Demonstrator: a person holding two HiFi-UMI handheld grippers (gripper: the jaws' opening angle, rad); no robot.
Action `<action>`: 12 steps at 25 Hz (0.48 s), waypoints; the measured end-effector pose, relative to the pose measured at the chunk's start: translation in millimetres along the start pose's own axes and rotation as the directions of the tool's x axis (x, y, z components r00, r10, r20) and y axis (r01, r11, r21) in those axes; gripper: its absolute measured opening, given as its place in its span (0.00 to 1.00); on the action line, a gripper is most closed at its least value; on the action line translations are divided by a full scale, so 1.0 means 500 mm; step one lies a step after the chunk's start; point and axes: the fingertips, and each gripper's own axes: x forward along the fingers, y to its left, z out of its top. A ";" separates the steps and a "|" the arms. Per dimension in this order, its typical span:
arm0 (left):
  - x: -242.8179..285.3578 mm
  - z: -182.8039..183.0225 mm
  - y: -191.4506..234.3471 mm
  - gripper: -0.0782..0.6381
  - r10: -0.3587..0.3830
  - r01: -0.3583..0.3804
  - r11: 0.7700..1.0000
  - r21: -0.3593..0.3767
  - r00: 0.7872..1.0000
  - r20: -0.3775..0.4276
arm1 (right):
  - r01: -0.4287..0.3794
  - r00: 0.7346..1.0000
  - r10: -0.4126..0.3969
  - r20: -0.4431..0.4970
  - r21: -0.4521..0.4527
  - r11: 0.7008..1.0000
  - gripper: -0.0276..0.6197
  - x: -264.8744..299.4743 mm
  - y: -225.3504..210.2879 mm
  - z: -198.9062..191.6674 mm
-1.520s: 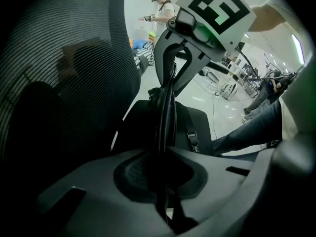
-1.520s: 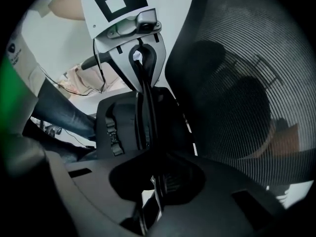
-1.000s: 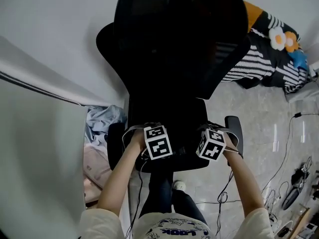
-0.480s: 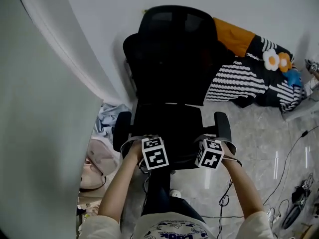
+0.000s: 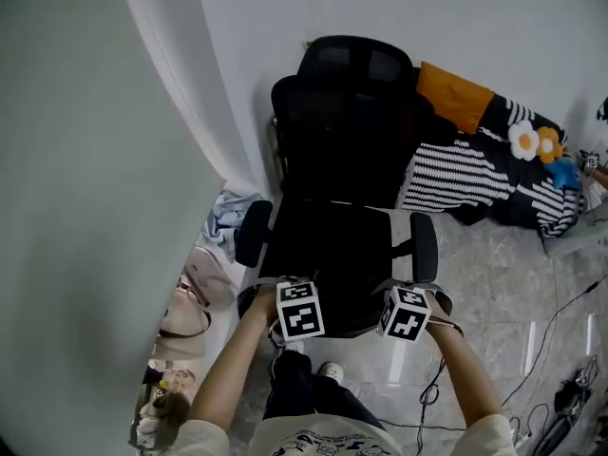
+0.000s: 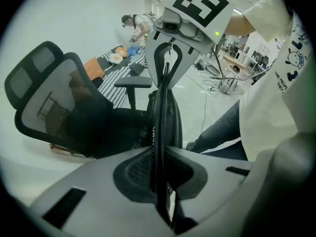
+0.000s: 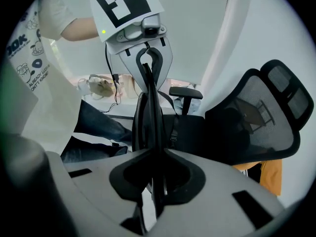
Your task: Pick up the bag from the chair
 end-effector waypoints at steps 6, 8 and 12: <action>-0.015 -0.034 -0.082 0.16 -0.014 0.014 1.000 0.025 1.000 0.003 | 0.004 1.000 -0.004 -0.001 -0.012 1.000 0.13 -0.010 0.082 0.018; -0.030 -0.044 -0.112 0.16 -0.022 0.021 0.999 0.032 1.000 0.008 | 0.014 1.000 -0.014 0.003 -0.011 1.000 0.13 -0.024 0.111 0.028; -0.066 -0.058 -0.160 0.16 0.001 -0.001 0.999 0.049 1.000 0.013 | 0.045 0.999 -0.045 0.002 0.007 0.999 0.13 -0.055 0.166 0.047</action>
